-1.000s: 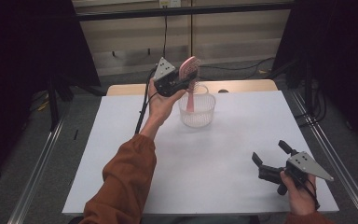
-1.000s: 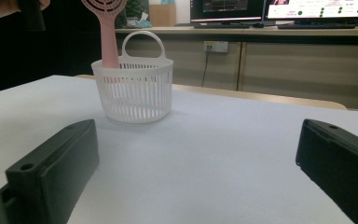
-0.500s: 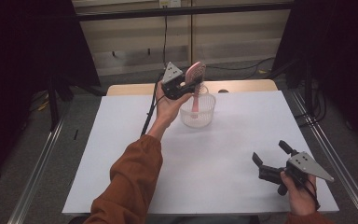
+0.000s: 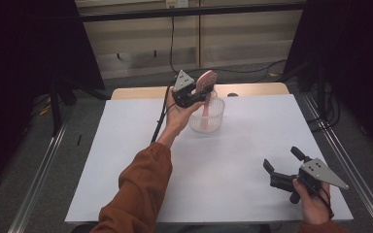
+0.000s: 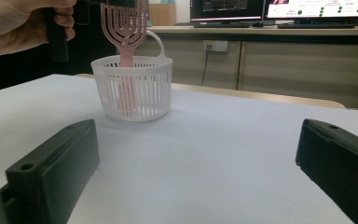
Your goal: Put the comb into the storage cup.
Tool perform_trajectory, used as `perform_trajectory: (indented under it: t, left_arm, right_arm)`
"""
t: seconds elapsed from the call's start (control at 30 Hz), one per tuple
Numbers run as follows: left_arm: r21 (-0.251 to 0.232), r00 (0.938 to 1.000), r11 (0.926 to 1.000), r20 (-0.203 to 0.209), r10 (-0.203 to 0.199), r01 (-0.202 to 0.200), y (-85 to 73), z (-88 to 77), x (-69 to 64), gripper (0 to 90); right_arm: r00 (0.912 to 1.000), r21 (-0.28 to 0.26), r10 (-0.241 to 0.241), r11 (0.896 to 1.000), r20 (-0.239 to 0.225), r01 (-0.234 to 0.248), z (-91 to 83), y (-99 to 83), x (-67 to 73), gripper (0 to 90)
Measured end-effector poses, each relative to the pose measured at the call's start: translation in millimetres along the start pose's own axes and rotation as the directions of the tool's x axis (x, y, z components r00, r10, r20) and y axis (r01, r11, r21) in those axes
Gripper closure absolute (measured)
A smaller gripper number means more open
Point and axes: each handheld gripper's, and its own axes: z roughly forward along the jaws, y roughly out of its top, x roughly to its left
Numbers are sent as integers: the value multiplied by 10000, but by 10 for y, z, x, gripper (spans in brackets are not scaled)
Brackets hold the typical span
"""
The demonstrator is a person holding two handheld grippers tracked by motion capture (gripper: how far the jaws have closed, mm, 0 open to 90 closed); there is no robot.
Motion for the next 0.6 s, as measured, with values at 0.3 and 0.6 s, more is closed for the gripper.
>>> perform_trajectory:
  t: [0.3, 0.6]
  left_arm:
    - [112, 9998, 9998, 115, -175, 174, -87, -86, 86, 639]
    - [507, 9995, 9983, -138, -295, 302, -110, -264, 225, 617]
  right_arm:
    - [10000, 64, 0, 10000, -15, 0, 3, -7, -1, 0]
    - [10000, 107, -79, 9999, -58, 80, 8, -15, -1, 0]
